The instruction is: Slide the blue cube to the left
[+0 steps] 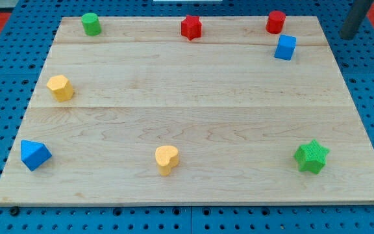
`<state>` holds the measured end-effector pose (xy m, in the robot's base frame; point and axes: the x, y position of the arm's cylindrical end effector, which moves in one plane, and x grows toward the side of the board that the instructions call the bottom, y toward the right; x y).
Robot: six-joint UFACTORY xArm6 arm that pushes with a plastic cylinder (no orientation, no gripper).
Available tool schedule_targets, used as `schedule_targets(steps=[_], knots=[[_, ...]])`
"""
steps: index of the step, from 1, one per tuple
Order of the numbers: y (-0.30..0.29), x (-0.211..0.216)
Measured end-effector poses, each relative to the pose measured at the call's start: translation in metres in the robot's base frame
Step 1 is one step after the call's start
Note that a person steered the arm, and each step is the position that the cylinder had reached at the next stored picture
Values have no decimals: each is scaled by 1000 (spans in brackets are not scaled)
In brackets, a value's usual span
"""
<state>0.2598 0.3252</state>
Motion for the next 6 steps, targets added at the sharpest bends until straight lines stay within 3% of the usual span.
schedule_targets(steps=[2,3,4,5,6], knots=[[-79,34],[-206,61],[-247,68],[-173,74],[-133,44]])
